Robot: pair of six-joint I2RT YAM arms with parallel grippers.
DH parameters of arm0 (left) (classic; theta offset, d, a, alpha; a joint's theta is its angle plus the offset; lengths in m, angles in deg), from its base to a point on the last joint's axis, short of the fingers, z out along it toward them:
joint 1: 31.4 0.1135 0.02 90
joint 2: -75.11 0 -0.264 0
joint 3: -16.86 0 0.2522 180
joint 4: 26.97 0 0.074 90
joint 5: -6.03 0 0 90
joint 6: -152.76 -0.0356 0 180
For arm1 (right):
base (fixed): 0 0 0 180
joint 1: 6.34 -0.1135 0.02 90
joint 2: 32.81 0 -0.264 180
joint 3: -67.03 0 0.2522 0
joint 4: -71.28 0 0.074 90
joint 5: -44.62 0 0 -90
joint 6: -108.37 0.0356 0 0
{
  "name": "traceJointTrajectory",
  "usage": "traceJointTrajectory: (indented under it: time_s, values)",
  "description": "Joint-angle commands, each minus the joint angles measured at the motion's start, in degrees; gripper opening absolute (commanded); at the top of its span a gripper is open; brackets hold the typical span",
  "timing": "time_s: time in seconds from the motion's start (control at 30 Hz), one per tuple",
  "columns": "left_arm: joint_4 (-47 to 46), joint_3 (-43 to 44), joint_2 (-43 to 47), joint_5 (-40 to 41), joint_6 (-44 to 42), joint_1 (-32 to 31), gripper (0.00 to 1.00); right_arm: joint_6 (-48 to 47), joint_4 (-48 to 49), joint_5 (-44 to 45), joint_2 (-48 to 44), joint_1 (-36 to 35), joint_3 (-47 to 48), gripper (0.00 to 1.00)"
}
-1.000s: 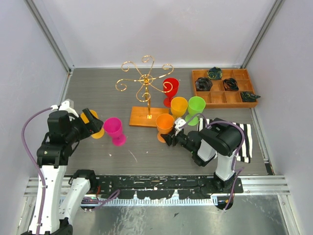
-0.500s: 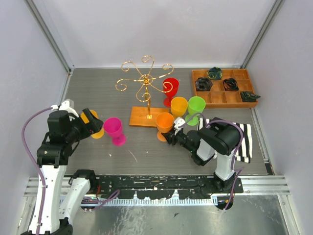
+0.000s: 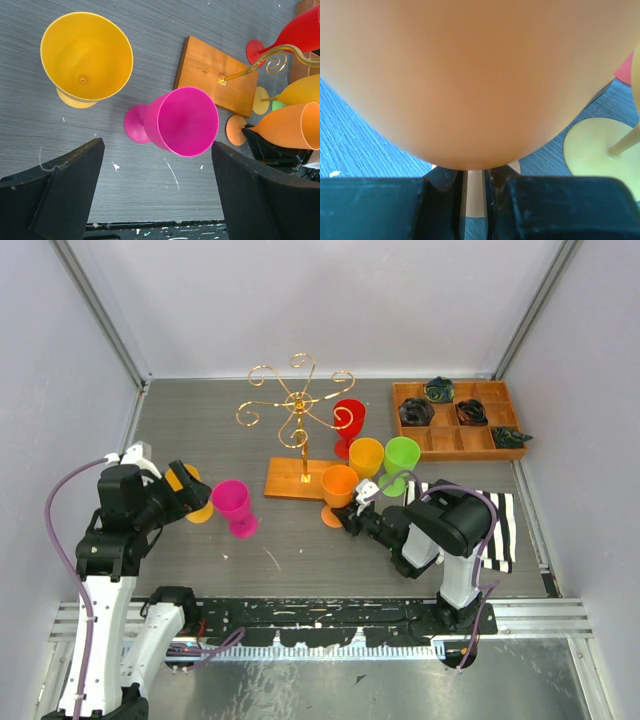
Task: Place the wine glass upside down on the wine glass rack
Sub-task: Pick up the wine glass at the center of the board.
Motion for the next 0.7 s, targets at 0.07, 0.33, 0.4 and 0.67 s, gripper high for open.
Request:
traceJointTrajectory:
  time_s: [0.07,0.33,0.4,0.67]
  values:
    - [-1.76,-0.56,0.16,-1.16,-0.55,0.22,0.95,-1.33,8.77,-1.34,0.61,-0.27,0.61,0.01]
    - [-1.75,-0.38,2.20,-0.39,-0.82,0.22,0.96,-1.50,8.74,-1.83,-2.97,-0.26,-1.46,0.01]
    - [-1.87,-0.31,3.47,0.21,-1.11,0.22,0.97,-1.31,8.72,-1.56,-4.57,-0.31,-2.54,0.01]
    - [-1.21,1.94,8.29,1.17,-3.10,0.22,0.98,1.16,8.12,-6.91,-13.65,-0.34,-6.50,0.01]
